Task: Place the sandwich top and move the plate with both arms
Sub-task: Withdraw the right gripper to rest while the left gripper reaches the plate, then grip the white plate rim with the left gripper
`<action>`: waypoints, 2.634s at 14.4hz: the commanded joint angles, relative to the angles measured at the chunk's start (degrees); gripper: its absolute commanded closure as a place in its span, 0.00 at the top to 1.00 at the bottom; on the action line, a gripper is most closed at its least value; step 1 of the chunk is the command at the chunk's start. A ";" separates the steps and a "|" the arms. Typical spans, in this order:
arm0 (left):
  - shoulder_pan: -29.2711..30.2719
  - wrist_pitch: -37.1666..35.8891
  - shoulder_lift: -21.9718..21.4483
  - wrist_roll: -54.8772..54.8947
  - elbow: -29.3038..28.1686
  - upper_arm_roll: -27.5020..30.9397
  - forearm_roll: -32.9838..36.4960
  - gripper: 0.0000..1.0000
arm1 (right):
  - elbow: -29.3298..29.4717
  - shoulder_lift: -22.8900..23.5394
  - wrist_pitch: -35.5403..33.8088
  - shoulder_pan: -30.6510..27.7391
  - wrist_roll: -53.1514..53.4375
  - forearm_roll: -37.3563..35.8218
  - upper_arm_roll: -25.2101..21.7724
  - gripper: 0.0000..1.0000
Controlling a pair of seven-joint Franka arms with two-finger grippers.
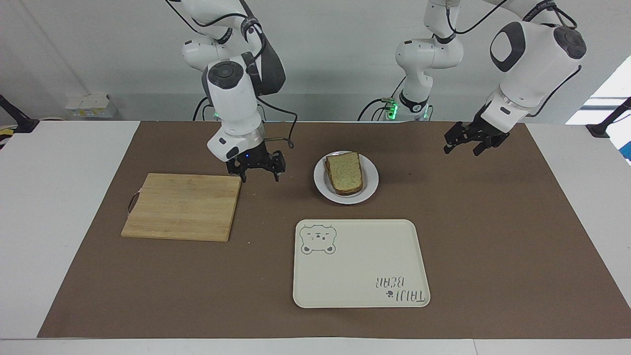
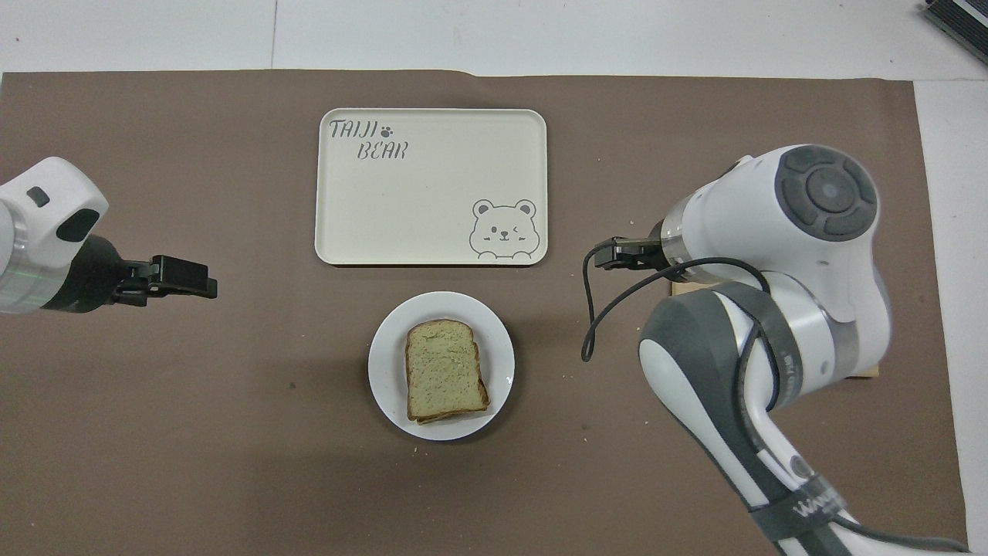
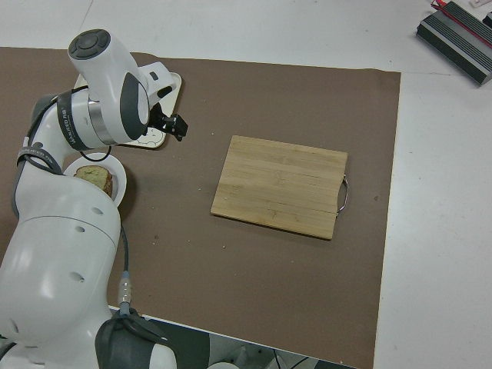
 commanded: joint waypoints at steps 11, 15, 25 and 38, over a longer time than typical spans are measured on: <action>-4.18 14.73 -4.94 10.97 -21.54 0.55 -19.62 1.00 | 8.38 -8.05 -13.51 -6.75 -0.43 -3.91 0.38 1.00; -6.19 20.26 -0.55 25.03 -26.64 0.55 -30.79 1.00 | 10.68 -8.48 -16.70 -8.07 -0.43 -3.91 -0.06 1.00; -16.67 29.41 5.00 28.13 -30.95 0.55 -41.52 0.68 | 15.26 -11.21 -24.25 -8.16 -12.45 -3.65 -6.64 1.00; -19.39 30.03 8.95 32.70 -31.39 0.55 -48.03 0.00 | 11.92 -13.23 -28.47 -8.16 -16.69 -3.73 -7.53 1.00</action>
